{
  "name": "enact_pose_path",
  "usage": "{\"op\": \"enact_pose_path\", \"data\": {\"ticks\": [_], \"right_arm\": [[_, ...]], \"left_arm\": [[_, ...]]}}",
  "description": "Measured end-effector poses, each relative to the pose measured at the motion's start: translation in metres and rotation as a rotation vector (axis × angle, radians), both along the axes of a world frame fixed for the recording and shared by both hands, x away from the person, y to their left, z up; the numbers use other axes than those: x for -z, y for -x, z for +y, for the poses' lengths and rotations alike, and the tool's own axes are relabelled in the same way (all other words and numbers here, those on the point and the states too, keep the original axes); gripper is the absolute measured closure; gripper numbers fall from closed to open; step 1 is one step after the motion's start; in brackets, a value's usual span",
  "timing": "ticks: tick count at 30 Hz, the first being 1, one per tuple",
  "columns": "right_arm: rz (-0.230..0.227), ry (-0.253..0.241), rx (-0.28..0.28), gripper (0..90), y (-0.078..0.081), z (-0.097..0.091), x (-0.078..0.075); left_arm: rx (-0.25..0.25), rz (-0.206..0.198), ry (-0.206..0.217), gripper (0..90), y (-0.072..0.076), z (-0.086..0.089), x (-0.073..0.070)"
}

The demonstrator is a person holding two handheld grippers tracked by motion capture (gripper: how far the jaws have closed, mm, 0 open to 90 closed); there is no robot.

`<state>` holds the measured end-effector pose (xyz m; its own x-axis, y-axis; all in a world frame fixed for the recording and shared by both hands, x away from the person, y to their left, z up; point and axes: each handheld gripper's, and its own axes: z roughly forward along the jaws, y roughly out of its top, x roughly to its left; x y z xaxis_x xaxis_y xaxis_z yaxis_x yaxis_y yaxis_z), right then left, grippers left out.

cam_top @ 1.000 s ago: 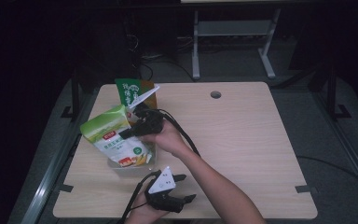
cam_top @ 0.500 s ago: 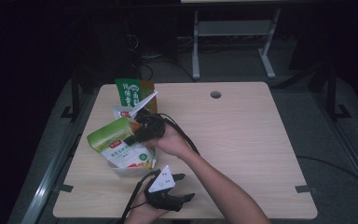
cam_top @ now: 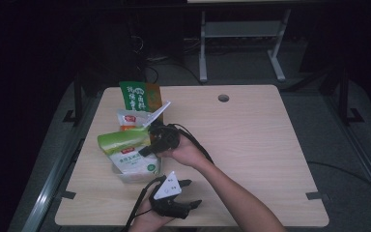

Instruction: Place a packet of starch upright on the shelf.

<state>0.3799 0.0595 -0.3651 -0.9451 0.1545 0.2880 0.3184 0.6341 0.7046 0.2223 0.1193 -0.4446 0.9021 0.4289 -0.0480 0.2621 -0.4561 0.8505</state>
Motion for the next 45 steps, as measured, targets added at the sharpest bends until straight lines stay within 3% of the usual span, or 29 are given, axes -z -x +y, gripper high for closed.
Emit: {"op": "enact_pose_path", "data": {"ticks": [1,4,6,8,14,19,23,24,25,45], "right_arm": [[0.017,-0.001,0.001,82.3,-0.001,-0.002,0.001],[0.012,-0.015,0.011,78.8,-0.002,-0.007,-0.001],[0.033,-0.046,0.014,76.4,-0.002,-0.010,-0.005],[0.040,-0.062,0.019,77.7,-0.002,-0.015,-0.009],[0.016,-0.042,0.012,85.2,-0.002,-0.019,-0.007],[0.032,-0.043,0.013,84.7,-0.002,-0.021,-0.005],[0.045,-0.056,0.009,76.8,-0.003,-0.022,-0.005],[0.074,-0.073,0.002,71.7,-0.005,-0.024,-0.004],[0.074,-0.073,0.002,71.7,-0.005,-0.024,-0.004],[-0.005,-0.068,0.070,56.5,-0.006,-0.065,-0.014]], "left_arm": [[0.000,-0.001,-0.002,30.3,0.000,0.000,0.000],[0.000,-0.002,-0.004,30.4,-0.001,0.000,0.000],[-0.002,-0.001,-0.006,30.3,-0.001,0.000,0.000],[-0.009,-0.003,-0.005,30.4,-0.003,0.001,0.000],[-0.021,-0.007,0.003,30.4,-0.007,0.002,-0.002],[-0.024,-0.005,0.000,30.3,-0.008,0.003,-0.002],[-0.029,-0.003,0.005,30.3,-0.010,0.002,-0.002],[-0.032,-0.006,0.006,30.3,-0.010,0.002,-0.002],[-0.032,-0.006,0.006,30.3,-0.010,0.002,-0.002],[-0.034,-0.011,-0.004,29.8,-0.012,0.005,-0.004]]}}
